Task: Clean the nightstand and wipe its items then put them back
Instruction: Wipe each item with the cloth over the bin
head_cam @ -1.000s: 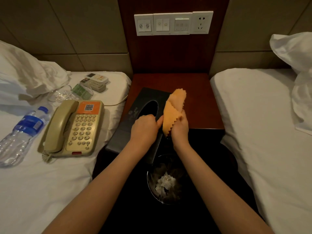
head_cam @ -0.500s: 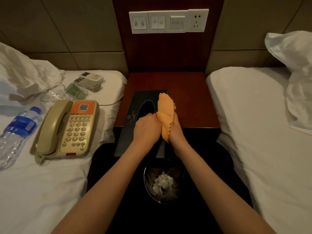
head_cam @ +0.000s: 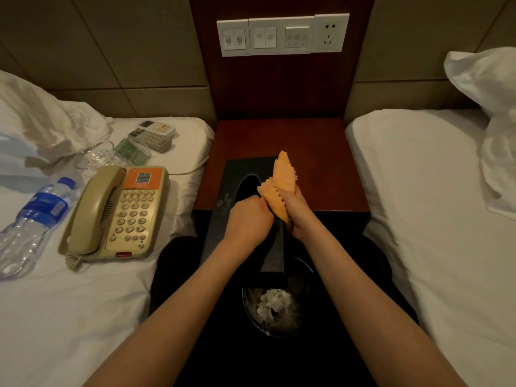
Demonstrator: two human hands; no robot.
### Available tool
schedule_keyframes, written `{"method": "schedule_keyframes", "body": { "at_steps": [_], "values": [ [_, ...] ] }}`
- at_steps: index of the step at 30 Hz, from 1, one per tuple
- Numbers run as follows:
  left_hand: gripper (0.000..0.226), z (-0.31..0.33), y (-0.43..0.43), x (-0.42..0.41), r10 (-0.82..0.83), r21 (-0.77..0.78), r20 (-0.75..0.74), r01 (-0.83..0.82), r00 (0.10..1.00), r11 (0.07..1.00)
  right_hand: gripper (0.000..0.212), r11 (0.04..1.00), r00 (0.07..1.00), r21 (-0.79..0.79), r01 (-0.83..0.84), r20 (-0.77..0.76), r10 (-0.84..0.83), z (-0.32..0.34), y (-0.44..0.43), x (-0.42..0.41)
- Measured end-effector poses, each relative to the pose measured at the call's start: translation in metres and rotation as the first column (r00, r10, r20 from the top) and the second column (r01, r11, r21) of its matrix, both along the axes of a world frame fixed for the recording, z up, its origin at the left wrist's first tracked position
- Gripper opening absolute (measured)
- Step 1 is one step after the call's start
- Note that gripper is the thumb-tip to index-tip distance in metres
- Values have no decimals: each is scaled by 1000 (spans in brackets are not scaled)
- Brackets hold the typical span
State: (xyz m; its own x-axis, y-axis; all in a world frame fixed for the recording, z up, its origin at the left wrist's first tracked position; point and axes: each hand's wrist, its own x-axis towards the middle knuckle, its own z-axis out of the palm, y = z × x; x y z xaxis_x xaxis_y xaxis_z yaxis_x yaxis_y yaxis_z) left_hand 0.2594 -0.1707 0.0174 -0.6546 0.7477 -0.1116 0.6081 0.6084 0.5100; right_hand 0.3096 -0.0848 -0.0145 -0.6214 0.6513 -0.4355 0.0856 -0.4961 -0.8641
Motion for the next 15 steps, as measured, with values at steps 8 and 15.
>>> {"method": "schedule_keyframes", "body": {
  "at_steps": [8,15],
  "values": [
    [29,19,8,-13,56,-85,587,-7,807,996,48,995,999,-90,-47,18,49,-4,13,2],
    [42,13,16,-26,248,53,519,-321,818,946,52,948,948,71,-310,106,302,6,10,18]
  ]
}}
